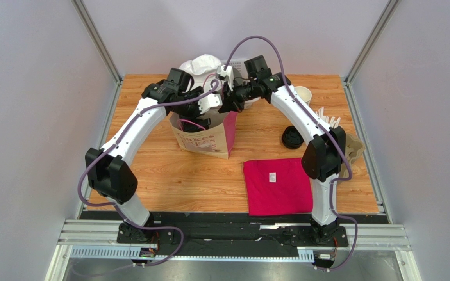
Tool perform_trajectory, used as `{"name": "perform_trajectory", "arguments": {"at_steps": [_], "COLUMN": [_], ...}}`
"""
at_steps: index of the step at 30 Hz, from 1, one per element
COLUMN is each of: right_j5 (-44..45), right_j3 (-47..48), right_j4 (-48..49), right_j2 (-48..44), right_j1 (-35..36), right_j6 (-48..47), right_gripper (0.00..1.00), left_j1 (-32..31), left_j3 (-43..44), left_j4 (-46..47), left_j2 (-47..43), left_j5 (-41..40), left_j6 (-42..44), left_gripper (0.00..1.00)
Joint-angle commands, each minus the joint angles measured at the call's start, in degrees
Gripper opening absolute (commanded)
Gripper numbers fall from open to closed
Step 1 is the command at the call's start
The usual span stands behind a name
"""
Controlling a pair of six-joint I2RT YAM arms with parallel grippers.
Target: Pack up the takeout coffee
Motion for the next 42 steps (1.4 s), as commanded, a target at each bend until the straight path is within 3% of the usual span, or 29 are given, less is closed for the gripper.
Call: {"name": "perform_trajectory", "arguments": {"at_steps": [1,14,24,29,32,42], "right_j5": [2.70,1.73,2.88,4.28,5.51,10.17], "right_j3": [-1.94,-6.51,-2.73,-0.54,1.92,8.78], "right_j4": [-3.97,-3.98,-3.98,-4.15,-4.24,-4.15], "right_j2": [-1.69,-5.48,-3.28,-2.58,-2.14,-2.40], "right_j1": [0.42,1.22,1.22,1.22,1.22,1.22], "right_j6": [-1.71,-4.70,-3.21,-1.37,0.31,3.30], "right_gripper": [0.00,0.00,0.01,0.28,0.39,0.65], "left_j1": [0.11,0.81,3.62,5.47,5.74,8.46], "left_j3": [3.49,7.01,14.56,19.05,20.55,21.95], "left_j4": [-3.27,2.34,3.14,3.06,2.79,3.58], "left_j2": [-4.33,-9.69,-8.56,-7.33,-7.06,-5.83], "left_j5": [2.79,2.53,0.42,-0.28,-1.24,-3.27], "left_j6": [-1.99,-13.85,-26.23,-31.69,-32.66,-37.23], "left_gripper": [0.99,0.96,0.99,0.99,0.99,0.99]}}
